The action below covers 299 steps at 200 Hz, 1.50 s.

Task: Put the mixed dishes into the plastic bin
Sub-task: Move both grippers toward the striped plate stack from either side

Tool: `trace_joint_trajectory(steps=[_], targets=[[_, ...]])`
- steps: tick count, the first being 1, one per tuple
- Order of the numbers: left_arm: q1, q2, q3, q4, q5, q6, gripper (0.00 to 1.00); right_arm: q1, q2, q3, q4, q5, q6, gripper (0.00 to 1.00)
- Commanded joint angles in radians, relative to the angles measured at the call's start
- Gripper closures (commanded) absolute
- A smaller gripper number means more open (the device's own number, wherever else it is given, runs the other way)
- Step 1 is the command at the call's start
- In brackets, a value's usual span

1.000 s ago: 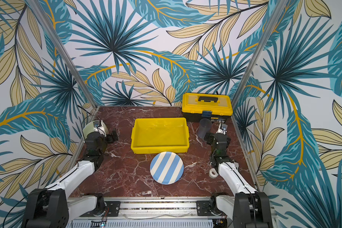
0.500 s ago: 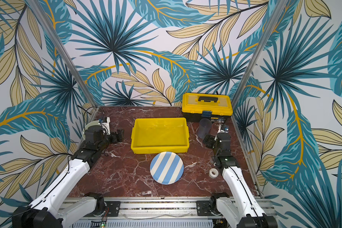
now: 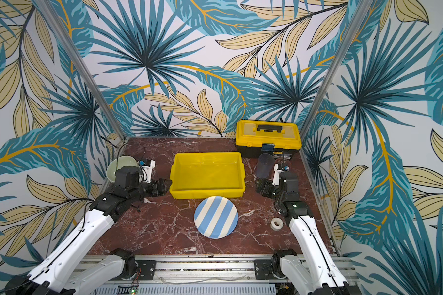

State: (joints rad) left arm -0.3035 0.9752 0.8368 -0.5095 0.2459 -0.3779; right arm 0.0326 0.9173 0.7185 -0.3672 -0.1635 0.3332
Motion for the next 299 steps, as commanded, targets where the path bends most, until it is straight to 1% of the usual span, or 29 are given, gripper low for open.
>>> trace_joint_trajectory(steps=[1,30,40,66,82,94,103,110,122,154,179,201,235,251,270,299], targets=[[-0.066,0.007,0.024,-0.035,0.044,-0.055,0.29,0.023,-0.012,0.017,-0.094,-0.055,0.026,0.14],[-0.168,0.047,0.031,-0.035,0.011,-0.094,0.35,0.047,-0.023,-0.017,-0.078,-0.112,0.047,0.15],[-0.193,0.068,0.034,-0.035,0.016,-0.095,0.38,0.051,-0.019,-0.031,-0.061,-0.145,0.054,0.16],[-0.248,0.123,0.046,-0.035,0.037,-0.092,0.40,0.073,-0.005,-0.048,-0.053,-0.199,0.068,0.18],[-0.275,0.155,0.050,-0.034,0.049,-0.103,0.41,0.092,-0.006,-0.054,-0.056,-0.213,0.074,0.18],[-0.295,0.177,0.050,-0.034,0.029,-0.125,0.48,0.103,-0.010,-0.062,-0.054,-0.217,0.084,0.18],[-0.312,0.190,0.045,-0.028,-0.001,-0.160,0.50,0.111,-0.011,-0.070,-0.051,-0.220,0.095,0.18],[-0.324,0.197,0.038,-0.013,-0.003,-0.180,0.52,0.118,-0.008,-0.076,-0.043,-0.225,0.103,0.19],[-0.349,0.208,0.021,0.022,0.003,-0.206,0.53,0.136,-0.004,-0.087,-0.037,-0.233,0.113,0.19],[-0.427,0.232,-0.008,0.071,-0.024,-0.260,0.56,0.194,0.016,-0.108,-0.040,-0.222,0.121,0.21],[-0.455,0.237,-0.029,0.071,-0.060,-0.298,0.61,0.233,0.041,-0.122,-0.031,-0.210,0.129,0.23],[-0.464,0.230,-0.059,0.077,-0.099,-0.340,0.66,0.258,0.051,-0.149,0.002,-0.178,0.158,0.27],[-0.479,0.226,-0.110,0.094,-0.140,-0.384,0.66,0.281,0.055,-0.198,0.072,-0.172,0.204,0.30],[-0.483,0.229,-0.133,0.120,-0.129,-0.393,0.66,0.288,0.069,-0.207,0.079,-0.167,0.213,0.33],[-0.483,0.246,-0.149,0.163,-0.085,-0.386,0.66,0.293,0.096,-0.214,0.088,-0.165,0.224,0.36],[-0.488,0.277,-0.147,0.192,-0.056,-0.392,0.67,0.298,0.123,-0.230,0.121,-0.164,0.227,0.37]])
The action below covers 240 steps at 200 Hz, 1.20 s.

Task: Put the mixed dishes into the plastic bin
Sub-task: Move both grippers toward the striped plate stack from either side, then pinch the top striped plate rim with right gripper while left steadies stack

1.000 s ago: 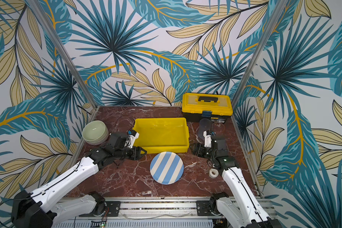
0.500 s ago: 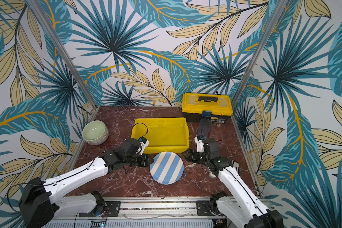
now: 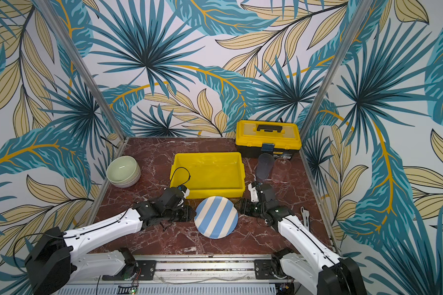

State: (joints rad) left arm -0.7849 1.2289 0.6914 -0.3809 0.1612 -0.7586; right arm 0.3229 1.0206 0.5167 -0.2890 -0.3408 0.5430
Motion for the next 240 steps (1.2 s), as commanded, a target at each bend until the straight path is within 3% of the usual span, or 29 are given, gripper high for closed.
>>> trace_joint_trajectory(steps=[1,107,240], targets=[[-0.007,0.024,-0.002,0.064,0.029,-0.011,0.67,0.008,0.021,-0.029,0.043,0.013,0.017,0.37],[-0.026,0.109,0.009,0.067,-0.005,-0.007,0.75,0.022,0.099,-0.044,0.137,-0.003,0.016,0.40],[-0.043,0.134,0.016,0.065,-0.054,-0.021,0.77,0.038,0.118,-0.047,0.140,0.003,0.012,0.46]])
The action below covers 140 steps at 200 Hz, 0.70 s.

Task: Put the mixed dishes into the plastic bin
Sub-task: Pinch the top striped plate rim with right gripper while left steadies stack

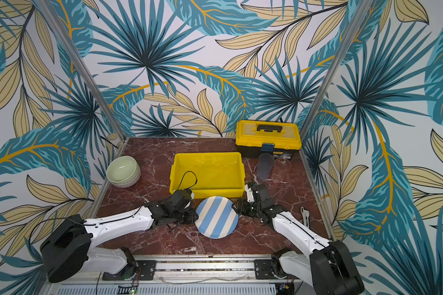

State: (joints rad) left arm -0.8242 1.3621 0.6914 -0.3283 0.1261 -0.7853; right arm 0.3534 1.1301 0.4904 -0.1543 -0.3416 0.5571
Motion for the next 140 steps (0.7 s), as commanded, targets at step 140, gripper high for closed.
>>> trace_joint_trajectory(steps=[140], targets=[[-0.007,0.017,0.040,0.013,0.008,-0.048,0.78,0.026,0.024,-0.017,0.002,-0.013,-0.008,0.61]])
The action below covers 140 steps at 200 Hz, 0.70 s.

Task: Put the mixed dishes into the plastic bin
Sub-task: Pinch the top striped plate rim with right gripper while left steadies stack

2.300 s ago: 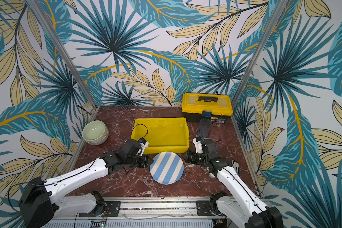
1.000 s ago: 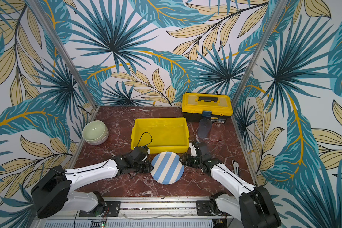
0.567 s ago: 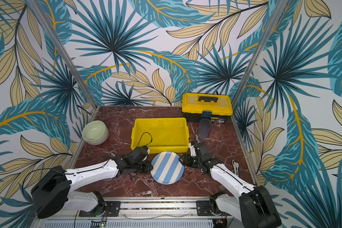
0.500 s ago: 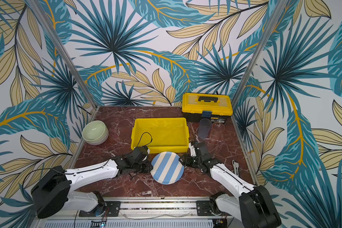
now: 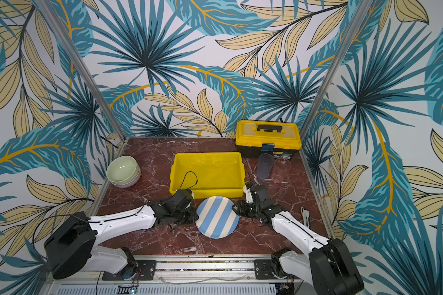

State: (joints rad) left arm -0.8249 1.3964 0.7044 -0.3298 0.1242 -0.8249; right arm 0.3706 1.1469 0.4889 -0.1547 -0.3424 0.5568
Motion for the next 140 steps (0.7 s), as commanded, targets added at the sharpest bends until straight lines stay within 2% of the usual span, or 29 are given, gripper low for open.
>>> trace_joint_trajectory(steps=[1,87,102,116,140], targets=[[-0.006,-0.017,0.027,0.015,0.010,-0.008,0.78,0.010,0.007,-0.015,0.003,-0.012,-0.007,0.61],[-0.006,0.011,0.032,0.016,-0.002,0.001,0.82,0.012,-0.007,-0.009,-0.023,-0.013,-0.016,0.63],[-0.007,0.014,0.031,0.015,-0.003,0.001,0.82,0.016,-0.017,-0.001,-0.051,0.035,-0.026,0.63],[-0.006,0.016,0.030,0.015,-0.007,-0.001,0.82,0.024,-0.034,0.022,-0.151,0.115,-0.057,0.63],[-0.006,0.018,0.029,0.019,-0.008,-0.005,0.82,0.026,-0.044,0.034,-0.193,0.121,-0.085,0.63]])
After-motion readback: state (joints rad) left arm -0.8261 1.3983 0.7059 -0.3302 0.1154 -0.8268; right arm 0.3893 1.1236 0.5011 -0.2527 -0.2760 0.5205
